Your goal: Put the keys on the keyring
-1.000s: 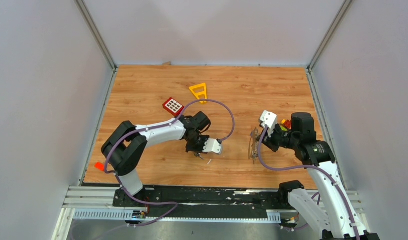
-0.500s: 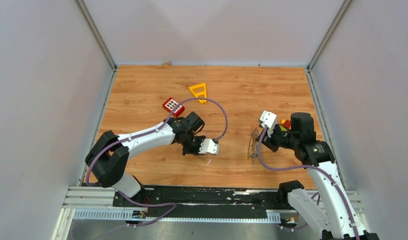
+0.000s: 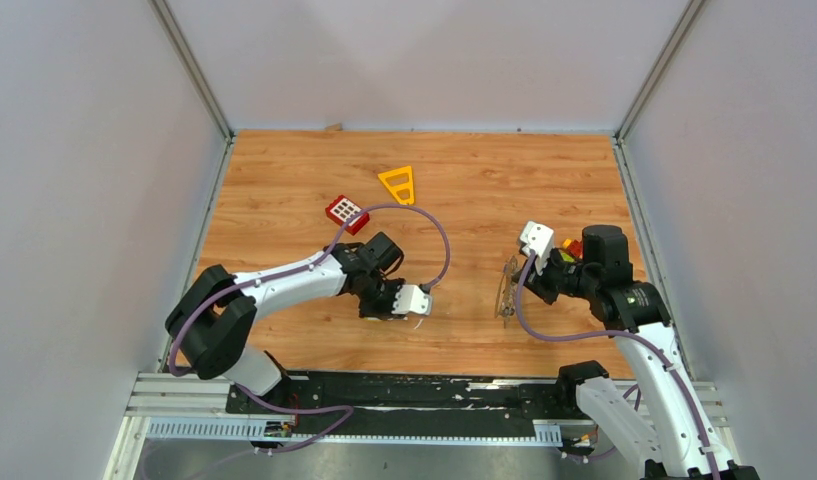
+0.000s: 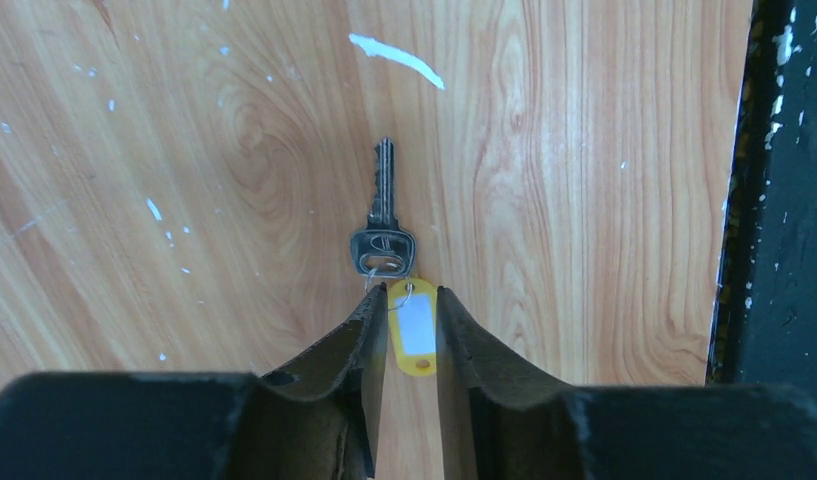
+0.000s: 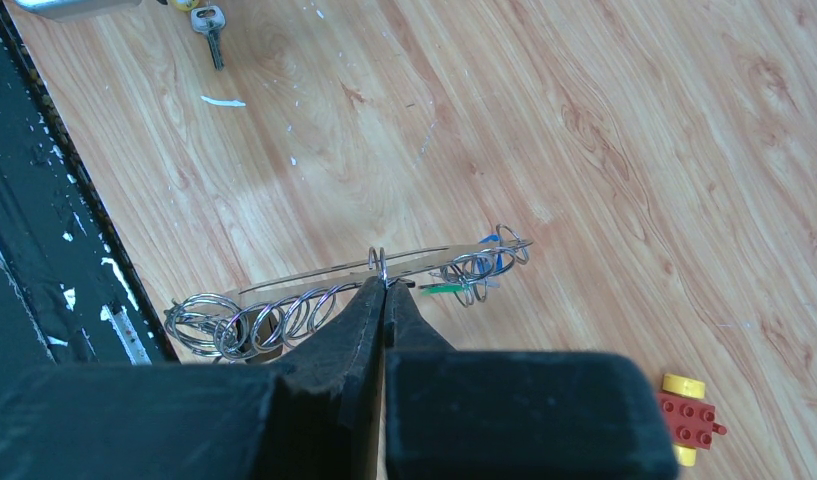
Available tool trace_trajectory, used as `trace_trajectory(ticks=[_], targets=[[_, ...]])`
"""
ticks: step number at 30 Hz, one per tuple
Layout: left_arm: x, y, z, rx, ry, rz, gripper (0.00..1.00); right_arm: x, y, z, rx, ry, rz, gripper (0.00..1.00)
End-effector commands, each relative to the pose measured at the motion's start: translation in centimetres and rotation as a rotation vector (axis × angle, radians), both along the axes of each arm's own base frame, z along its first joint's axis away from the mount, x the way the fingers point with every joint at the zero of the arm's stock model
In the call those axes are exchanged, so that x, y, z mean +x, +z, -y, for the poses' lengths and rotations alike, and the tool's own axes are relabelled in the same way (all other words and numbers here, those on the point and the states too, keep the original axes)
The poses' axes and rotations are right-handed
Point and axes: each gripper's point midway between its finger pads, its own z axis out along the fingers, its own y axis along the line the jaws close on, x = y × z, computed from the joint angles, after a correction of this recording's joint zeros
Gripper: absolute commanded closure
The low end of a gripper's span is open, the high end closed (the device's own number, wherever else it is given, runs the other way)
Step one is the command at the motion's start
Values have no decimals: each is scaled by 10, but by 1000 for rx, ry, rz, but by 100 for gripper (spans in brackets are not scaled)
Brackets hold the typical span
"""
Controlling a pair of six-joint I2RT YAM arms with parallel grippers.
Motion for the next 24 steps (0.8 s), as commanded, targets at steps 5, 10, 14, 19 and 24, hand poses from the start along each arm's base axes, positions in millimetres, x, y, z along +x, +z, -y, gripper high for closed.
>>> trace_trajectory(ticks=[5,10,14,19,24], targets=[[12,9,2,-36,49,54,63,2,7,-4,15,26,40,100],[20,1,1,-3,84,41,60,1,7,-4,17,27,40,100],[17,-4,2,21,103,-39,59,1,6,-4,15,27,39,100],[14,-5,2,26,141,-124,57,1,5,-4,14,27,37,100],[15,-7,0,32,164,-165,51,1,5,-3,13,26,35,100]])
